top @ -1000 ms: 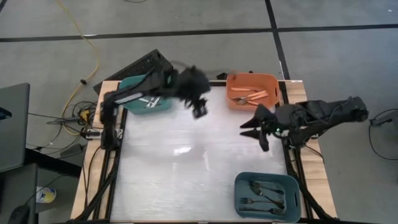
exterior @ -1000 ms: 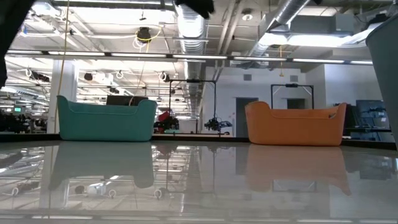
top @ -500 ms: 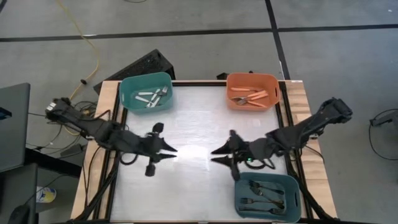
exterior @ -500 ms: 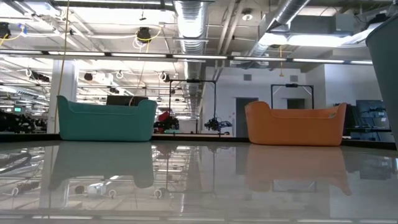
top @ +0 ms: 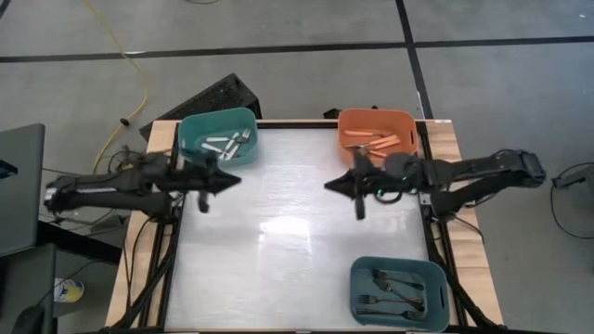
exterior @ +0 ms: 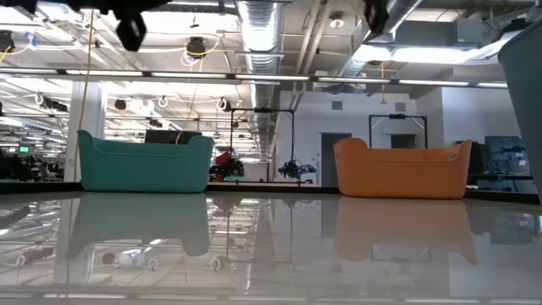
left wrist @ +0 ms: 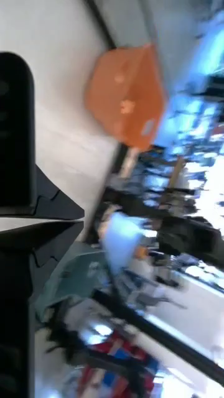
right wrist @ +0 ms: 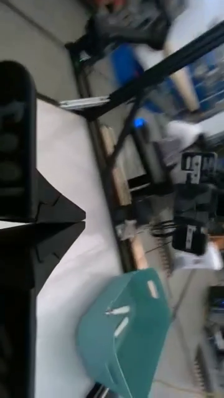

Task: Sort silverware by color (type)
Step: Return to Home Position

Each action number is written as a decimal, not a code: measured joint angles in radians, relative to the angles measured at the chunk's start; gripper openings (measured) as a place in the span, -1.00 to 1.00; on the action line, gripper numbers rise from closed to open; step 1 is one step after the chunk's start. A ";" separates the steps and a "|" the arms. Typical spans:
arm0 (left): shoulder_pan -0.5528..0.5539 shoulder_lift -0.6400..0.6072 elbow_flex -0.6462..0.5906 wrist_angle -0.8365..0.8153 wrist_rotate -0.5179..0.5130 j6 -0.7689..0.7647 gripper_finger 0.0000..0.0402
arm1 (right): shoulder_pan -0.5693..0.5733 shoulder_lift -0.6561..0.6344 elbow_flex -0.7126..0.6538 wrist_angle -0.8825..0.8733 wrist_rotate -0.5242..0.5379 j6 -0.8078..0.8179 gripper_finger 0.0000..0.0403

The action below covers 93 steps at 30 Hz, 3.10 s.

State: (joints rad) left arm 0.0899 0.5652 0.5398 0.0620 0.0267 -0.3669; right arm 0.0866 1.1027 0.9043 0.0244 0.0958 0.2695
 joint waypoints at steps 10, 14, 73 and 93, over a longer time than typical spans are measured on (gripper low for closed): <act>-0.005 -0.274 -0.230 0.020 -0.096 -0.050 -1.00 | -0.201 -0.122 -0.481 0.542 -0.201 0.166 -0.93; -0.011 -0.332 -0.345 0.140 -0.095 -0.091 -1.00 | -0.200 -0.139 -0.560 0.545 -0.207 0.167 -0.93; -0.011 -0.559 -0.516 -0.066 -0.094 -0.161 -1.00 | -0.243 -0.834 -0.897 0.180 -0.125 -0.032 -0.75; -0.011 -0.559 -0.516 -0.067 -0.093 -0.152 -1.00 | -0.243 -0.834 -0.898 0.009 -0.121 -0.034 -0.73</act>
State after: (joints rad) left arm 0.0784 0.0063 0.0242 -0.0051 -0.0662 -0.5194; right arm -0.1566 0.2690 0.0059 0.0330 -0.0253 0.2359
